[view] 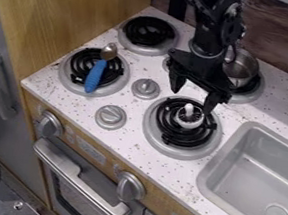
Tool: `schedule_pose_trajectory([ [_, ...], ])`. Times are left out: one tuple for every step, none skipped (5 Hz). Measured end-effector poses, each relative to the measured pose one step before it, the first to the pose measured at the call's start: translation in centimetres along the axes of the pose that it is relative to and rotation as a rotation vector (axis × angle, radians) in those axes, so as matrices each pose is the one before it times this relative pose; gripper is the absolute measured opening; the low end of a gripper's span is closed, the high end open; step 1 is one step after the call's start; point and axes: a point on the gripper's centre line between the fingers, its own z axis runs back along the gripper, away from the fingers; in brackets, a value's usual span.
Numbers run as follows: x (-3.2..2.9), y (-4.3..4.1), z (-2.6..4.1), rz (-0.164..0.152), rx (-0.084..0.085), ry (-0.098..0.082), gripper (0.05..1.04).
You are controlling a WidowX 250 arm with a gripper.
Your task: Move the blue spoon over the upper left burner
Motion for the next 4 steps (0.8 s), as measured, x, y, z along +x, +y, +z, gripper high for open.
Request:
schedule_pose_trajectory([
  [-0.942, -0.045, -1.069, -0.004, 0.0028, 0.0411, 0.998],
  [0.759, 3.288, -0.494, 0.0819, 0.04, 0.0115, 0.998],
  [1.741, 5.089, -1.818, 0.1108, 0.046, 0.0189, 0.998],
  [1.239, 4.397, -1.749, 0.0761, 0.0604, 0.0273, 0.998],
])
